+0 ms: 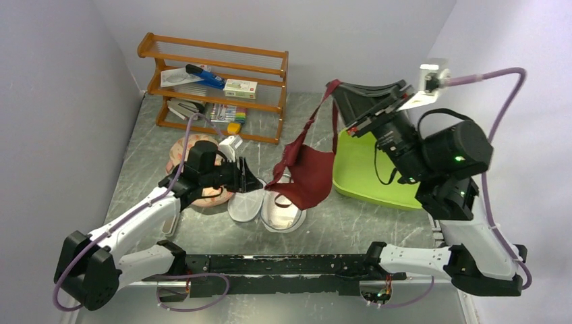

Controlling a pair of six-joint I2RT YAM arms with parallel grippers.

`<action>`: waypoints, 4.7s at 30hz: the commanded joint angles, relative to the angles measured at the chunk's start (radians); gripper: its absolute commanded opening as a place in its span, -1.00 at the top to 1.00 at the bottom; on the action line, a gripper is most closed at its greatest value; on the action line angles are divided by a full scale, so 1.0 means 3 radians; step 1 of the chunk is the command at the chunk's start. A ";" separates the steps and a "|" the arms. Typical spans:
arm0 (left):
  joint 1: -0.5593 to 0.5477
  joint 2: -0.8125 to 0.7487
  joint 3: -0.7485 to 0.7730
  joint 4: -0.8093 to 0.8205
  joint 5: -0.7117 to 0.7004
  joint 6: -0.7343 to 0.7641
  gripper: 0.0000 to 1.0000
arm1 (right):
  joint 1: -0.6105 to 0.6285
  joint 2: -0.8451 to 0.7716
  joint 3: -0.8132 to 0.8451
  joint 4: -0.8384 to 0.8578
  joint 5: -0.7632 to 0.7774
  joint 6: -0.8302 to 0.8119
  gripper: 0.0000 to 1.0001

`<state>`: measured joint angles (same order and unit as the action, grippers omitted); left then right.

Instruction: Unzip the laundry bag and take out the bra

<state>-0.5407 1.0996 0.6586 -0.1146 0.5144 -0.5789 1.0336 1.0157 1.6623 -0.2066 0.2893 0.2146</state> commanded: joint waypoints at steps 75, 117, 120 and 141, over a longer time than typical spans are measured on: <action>-0.0026 -0.0865 0.0360 -0.0068 -0.1579 0.2093 -0.69 | -0.2824 0.0352 -0.2164 -0.0317 0.0613 0.0609 1.00; -0.0123 -0.0415 0.0438 -0.0059 -0.0247 0.2115 -0.72 | -0.2281 0.0443 -0.2449 -0.0076 -0.2054 0.0763 -0.32; -0.0183 -0.0205 0.0511 -0.0094 0.0185 0.2087 -0.69 | -0.1661 0.0485 -0.2407 -0.0230 -0.1733 0.0731 -0.31; -0.0619 0.0868 0.0879 -0.0584 -0.0112 0.2080 -0.12 | -0.0207 0.0664 -0.2587 -0.0790 -0.0609 0.0811 0.36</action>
<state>-0.7200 1.3518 0.8944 -0.2554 0.5385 0.0345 0.9497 1.2152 0.9192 -0.4404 0.0517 0.4377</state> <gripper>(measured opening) 0.565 0.334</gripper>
